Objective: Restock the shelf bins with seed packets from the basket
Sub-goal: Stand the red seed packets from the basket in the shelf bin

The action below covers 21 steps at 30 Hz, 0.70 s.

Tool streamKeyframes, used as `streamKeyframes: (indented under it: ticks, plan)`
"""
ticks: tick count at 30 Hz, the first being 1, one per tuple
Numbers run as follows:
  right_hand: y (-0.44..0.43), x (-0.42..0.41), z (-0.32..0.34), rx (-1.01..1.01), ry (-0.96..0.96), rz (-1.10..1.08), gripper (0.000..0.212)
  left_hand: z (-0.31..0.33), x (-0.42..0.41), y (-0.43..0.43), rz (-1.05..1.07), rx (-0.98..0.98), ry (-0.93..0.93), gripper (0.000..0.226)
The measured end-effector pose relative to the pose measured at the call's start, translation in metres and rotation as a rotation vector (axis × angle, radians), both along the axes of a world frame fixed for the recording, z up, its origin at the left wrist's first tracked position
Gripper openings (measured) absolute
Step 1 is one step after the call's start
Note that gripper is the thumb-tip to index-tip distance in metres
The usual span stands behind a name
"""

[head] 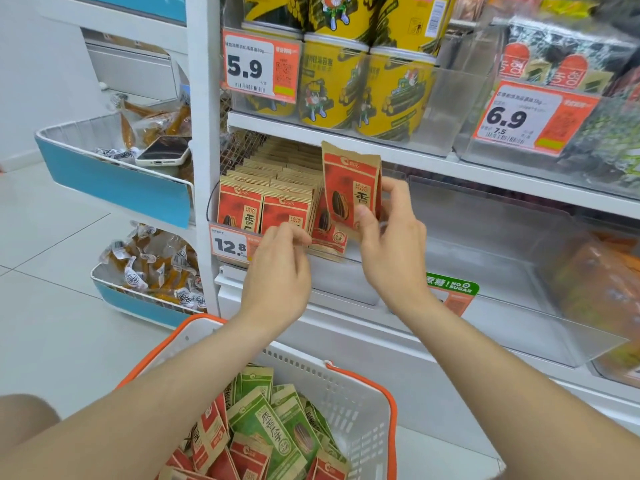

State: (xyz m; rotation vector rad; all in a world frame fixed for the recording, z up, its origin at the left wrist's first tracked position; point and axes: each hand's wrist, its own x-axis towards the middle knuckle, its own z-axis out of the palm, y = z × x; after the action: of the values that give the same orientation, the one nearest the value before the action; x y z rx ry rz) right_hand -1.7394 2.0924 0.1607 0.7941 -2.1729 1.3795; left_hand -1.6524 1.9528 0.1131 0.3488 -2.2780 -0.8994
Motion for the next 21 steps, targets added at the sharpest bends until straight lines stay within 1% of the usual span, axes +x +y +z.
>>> streamKeyframes:
  ticks: [2,5,8,11,13,16,21]
  plan:
    - [-0.002,-0.016,-0.003,0.117,0.014,-0.024,0.022,-0.005,-0.001,-0.003,0.011,-0.248,-0.106,0.03]
    - [-0.015,-0.035,-0.016,0.294,-0.053,-0.08,0.019,-0.007,0.003,-0.006,0.065,-0.579,-0.296,0.053]
    - [-0.028,-0.05,-0.021,0.344,-0.196,-0.168,0.021,-0.009,0.003,-0.01,0.066,-0.788,-0.443,0.066]
    - [-0.038,-0.061,-0.021,0.301,-0.398,-0.232,0.02,-0.011,0.001,-0.016,0.072,-0.857,-0.475,0.07]
    - [-0.044,-0.067,-0.021,0.259,-0.476,-0.254,0.02,-0.009,0.0,-0.018,0.056,-0.862,-0.467,0.067]
    - [-0.053,-0.074,-0.021,0.232,-0.546,-0.257,0.022,-0.007,0.0,-0.02,0.031,-0.85,-0.449,0.062]
    - [-0.058,-0.08,-0.018,0.206,-0.608,-0.247,0.025,-0.006,-0.001,-0.02,0.023,-0.825,-0.437,0.058]
